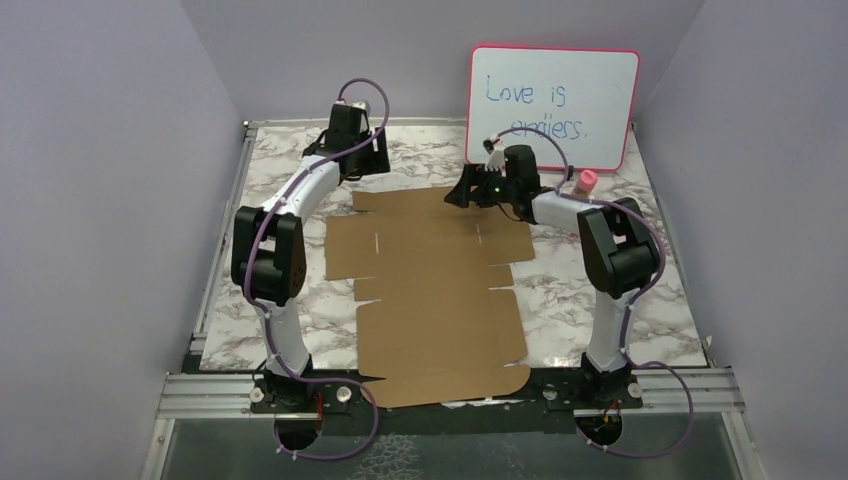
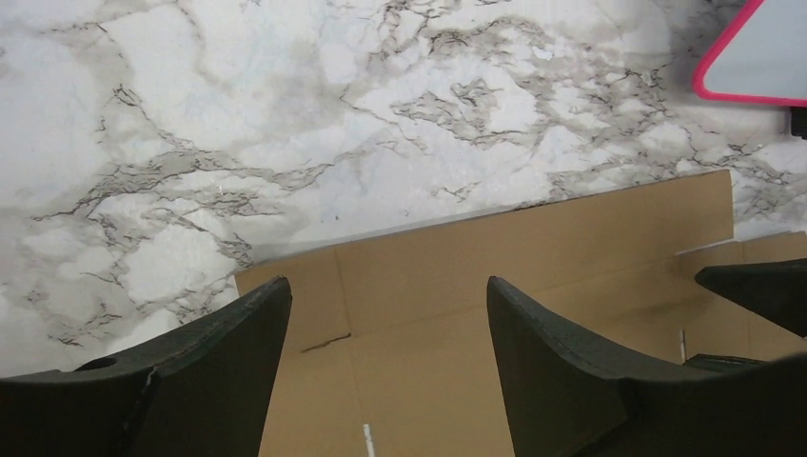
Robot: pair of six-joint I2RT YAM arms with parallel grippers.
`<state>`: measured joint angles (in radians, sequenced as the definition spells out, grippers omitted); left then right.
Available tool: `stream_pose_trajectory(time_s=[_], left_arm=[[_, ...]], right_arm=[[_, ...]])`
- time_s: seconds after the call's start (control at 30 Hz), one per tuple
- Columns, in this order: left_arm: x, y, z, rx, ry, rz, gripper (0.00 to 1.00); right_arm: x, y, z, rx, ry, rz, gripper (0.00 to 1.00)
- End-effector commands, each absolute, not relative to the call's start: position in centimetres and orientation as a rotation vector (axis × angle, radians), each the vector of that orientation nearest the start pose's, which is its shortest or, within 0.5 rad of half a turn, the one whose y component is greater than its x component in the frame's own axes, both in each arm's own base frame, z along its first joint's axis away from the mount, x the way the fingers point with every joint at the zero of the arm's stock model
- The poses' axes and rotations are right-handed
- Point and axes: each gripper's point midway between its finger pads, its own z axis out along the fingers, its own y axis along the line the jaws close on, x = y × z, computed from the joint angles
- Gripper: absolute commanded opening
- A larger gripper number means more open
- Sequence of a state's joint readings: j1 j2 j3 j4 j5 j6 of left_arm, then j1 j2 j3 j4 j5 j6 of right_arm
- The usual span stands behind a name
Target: Fold the paper box
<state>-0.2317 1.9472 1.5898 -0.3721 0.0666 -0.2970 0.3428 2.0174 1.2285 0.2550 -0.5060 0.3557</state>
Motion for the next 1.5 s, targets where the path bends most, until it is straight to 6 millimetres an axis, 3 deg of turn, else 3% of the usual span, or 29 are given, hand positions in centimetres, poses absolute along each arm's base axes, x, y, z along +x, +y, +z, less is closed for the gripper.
stream_pose_trajectory(time_s=[0.0,0.3,0.53,0.8,1.23,1.47], left_arm=[[49.7,-15.6,16.9,-0.003,2.253,-0.387,0.77],[48.3,-21.1,13.7,0.065,2.243,-0.676,0.79],[47.8,-22.7,9.1,0.062,2.296,-0.753,0.79],[47.4,-23.0,5.7,0.060,2.350,-0.749,0.79],[47.0,-22.9,3.8,0.065,2.384,-0.739,0.79],[46.7,-22.7,3.3,0.059,2.397,-0.734,0.79]], right_arm=[[46.8,24.7,9.8,-0.284,2.137,0.825,0.85],[48.8,20.4,8.6,-0.155,2.208,0.570,0.93],[49.5,18.6,7.0,-0.074,2.253,0.544,0.94],[50.0,19.3,5.4,-0.069,2.282,0.581,0.94],[50.0,20.0,3.3,-0.074,2.340,0.625,0.94],[49.3,21.5,4.5,-0.127,2.325,0.740,0.88]])
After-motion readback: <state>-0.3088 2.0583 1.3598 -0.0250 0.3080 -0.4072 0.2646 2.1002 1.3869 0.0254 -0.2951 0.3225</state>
